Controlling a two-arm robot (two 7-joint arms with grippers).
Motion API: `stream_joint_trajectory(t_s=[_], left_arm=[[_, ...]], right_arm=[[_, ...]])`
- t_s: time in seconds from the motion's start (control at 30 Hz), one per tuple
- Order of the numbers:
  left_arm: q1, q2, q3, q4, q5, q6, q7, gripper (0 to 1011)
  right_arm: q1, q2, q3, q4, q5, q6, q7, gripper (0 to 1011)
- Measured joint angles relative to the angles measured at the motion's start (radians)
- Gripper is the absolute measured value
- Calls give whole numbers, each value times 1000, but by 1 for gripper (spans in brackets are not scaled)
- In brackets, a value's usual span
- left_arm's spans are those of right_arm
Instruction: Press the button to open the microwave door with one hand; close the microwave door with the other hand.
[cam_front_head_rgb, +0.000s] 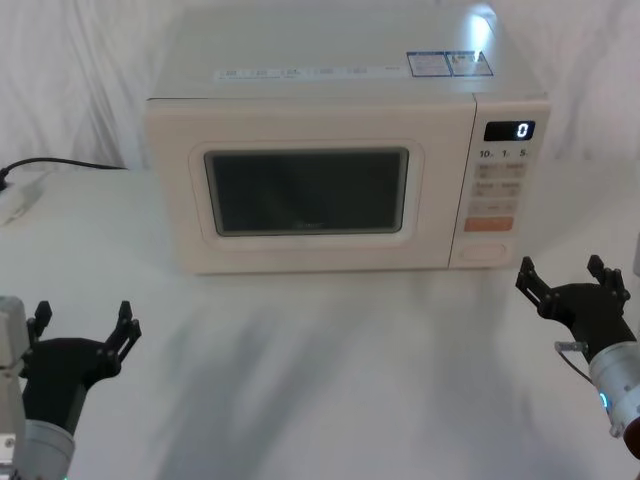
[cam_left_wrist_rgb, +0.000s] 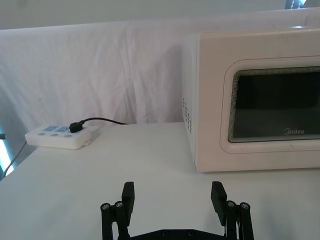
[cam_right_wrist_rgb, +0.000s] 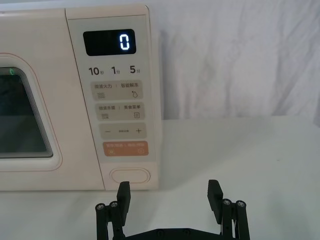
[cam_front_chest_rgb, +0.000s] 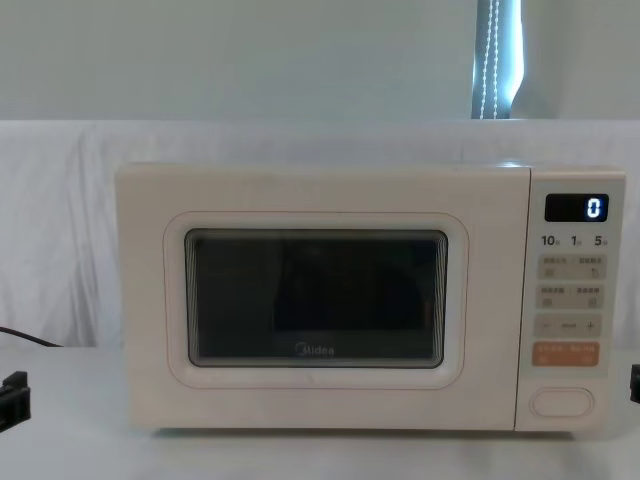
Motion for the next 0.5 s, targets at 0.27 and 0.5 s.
stream_joint_trajectory(t_s=[0.27,0.5], left_arm=[[-2,1,1,0,-2,1,0,1001],[-2,2,2,0,-3,2,-1,1001]], right_arm=[[0,0,0,0,0,0,0,1002],[0,0,0,0,0,0,0,1002]])
